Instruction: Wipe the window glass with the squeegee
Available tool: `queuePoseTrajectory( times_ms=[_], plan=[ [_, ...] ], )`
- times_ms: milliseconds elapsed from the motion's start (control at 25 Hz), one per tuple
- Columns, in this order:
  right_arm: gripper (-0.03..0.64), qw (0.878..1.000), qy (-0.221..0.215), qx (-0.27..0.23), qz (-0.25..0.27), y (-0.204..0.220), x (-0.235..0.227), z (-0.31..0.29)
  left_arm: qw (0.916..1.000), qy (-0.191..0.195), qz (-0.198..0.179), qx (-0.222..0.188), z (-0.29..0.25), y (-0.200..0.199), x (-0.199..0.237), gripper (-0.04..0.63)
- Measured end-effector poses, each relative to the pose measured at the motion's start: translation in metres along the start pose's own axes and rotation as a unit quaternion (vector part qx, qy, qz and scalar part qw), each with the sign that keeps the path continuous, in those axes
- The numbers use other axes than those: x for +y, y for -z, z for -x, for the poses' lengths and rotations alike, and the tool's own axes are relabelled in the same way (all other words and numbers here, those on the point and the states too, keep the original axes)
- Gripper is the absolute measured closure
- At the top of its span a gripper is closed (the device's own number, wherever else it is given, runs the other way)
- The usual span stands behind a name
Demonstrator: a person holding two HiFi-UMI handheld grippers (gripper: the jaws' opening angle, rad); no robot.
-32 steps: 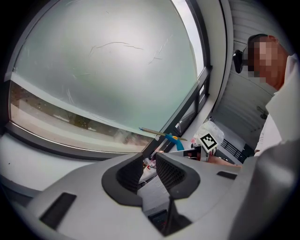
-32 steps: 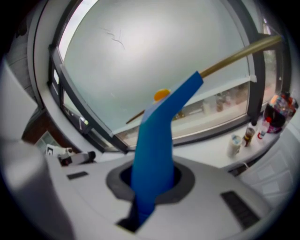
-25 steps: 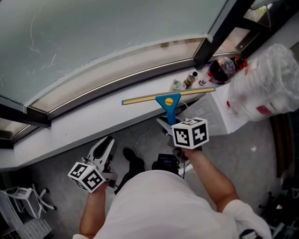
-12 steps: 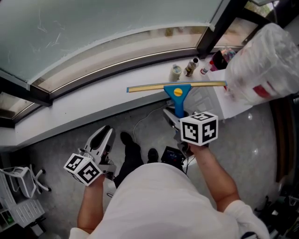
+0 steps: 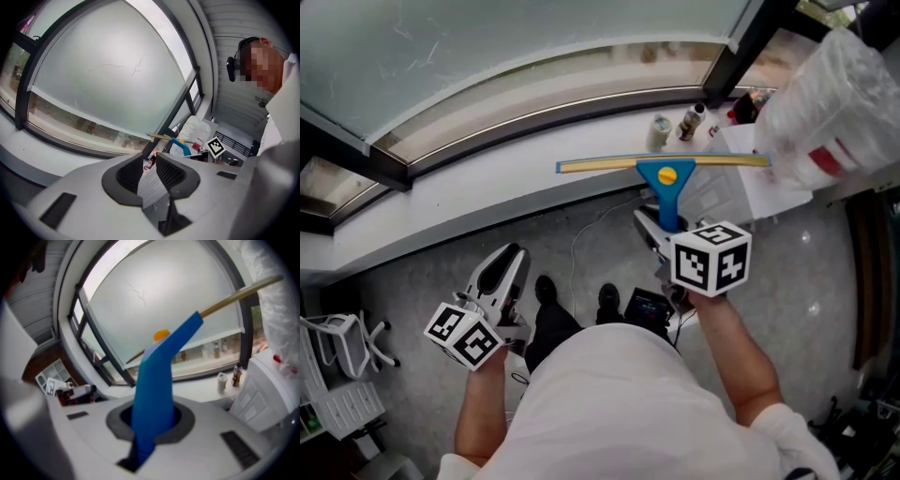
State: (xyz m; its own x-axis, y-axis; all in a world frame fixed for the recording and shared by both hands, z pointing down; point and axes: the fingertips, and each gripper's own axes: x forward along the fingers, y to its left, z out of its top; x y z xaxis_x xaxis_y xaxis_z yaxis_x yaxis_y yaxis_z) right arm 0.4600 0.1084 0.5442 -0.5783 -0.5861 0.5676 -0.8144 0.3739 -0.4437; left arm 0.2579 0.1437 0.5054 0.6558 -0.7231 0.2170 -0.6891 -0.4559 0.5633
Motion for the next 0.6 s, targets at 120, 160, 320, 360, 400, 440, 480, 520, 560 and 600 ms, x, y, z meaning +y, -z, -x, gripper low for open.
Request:
queuePoseTrajectory(
  times_ms=[120,160,320,360,400,440,480,520,560,600],
  plan=[
    [0.574,1.000,-0.002,-0.003,0.002,0.002,0.021,-0.002,1.0000,0.000,-0.003,-0.004,0.018,-0.008,0.007,0.488],
    [0.574,1.000,-0.002,-0.004,0.004,0.003,0.029,-0.003,1.0000,0.001,-0.003,-0.006,0.024,-0.010,0.009,0.488],
    [0.574,1.000,0.003,-0.008,0.011,0.007,0.060,-0.013,0.9999,0.009,-0.008,-0.004,0.050,-0.021,0.024,0.488],
    [0.574,1.000,0.003,-0.011,0.010,0.008,0.069,-0.017,0.9999,0.009,-0.011,-0.003,0.059,-0.024,0.029,0.488],
    [0.574,1.000,0.003,-0.014,0.010,0.009,0.078,-0.021,0.9998,0.009,-0.015,-0.002,0.067,-0.028,0.035,0.488],
    [0.574,1.000,0.002,-0.017,0.010,0.010,0.087,-0.025,0.9998,0.009,-0.017,-0.003,0.075,-0.031,0.041,0.488],
    [0.574,1.000,0.003,-0.020,0.011,0.010,0.095,-0.028,0.9998,0.009,-0.017,-0.004,0.082,-0.034,0.047,0.488],
    [0.574,1.000,0.003,-0.023,0.010,0.011,0.103,-0.032,0.9998,0.008,-0.017,-0.004,0.089,-0.036,0.053,0.488],
    [0.574,1.000,0.003,-0.024,0.010,0.012,0.110,-0.035,0.9998,0.008,-0.019,-0.005,0.097,-0.038,0.057,0.488],
    [0.574,1.000,0.003,-0.025,0.011,0.013,0.117,-0.038,0.9997,0.010,-0.021,-0.006,0.103,-0.040,0.061,0.488]
  ],
)
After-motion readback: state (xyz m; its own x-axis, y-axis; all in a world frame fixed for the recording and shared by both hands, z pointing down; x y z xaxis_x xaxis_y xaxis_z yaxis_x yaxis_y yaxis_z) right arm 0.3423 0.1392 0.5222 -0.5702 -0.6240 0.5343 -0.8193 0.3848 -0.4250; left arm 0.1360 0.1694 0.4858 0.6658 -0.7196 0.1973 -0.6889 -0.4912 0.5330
